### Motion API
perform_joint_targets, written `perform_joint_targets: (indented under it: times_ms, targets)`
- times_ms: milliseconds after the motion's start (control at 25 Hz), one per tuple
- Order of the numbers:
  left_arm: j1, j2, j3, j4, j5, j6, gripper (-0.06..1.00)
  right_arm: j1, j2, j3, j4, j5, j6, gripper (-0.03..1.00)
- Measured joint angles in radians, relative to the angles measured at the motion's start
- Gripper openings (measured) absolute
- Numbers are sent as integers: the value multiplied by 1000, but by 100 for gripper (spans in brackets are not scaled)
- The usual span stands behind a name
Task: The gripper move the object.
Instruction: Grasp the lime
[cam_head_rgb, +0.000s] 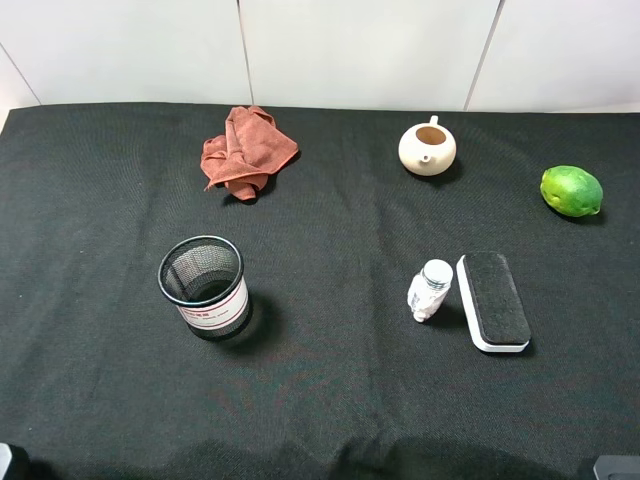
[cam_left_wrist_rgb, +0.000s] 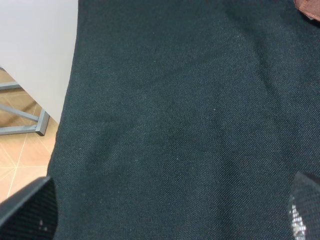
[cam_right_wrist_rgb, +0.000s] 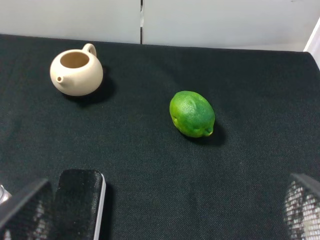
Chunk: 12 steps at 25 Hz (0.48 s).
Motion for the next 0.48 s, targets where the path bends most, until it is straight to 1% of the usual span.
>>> perform_joint_targets:
  times_ms: [480]
  targets:
    - [0,0,0,1,0,0,97,0,0,0,0,0,0,69]
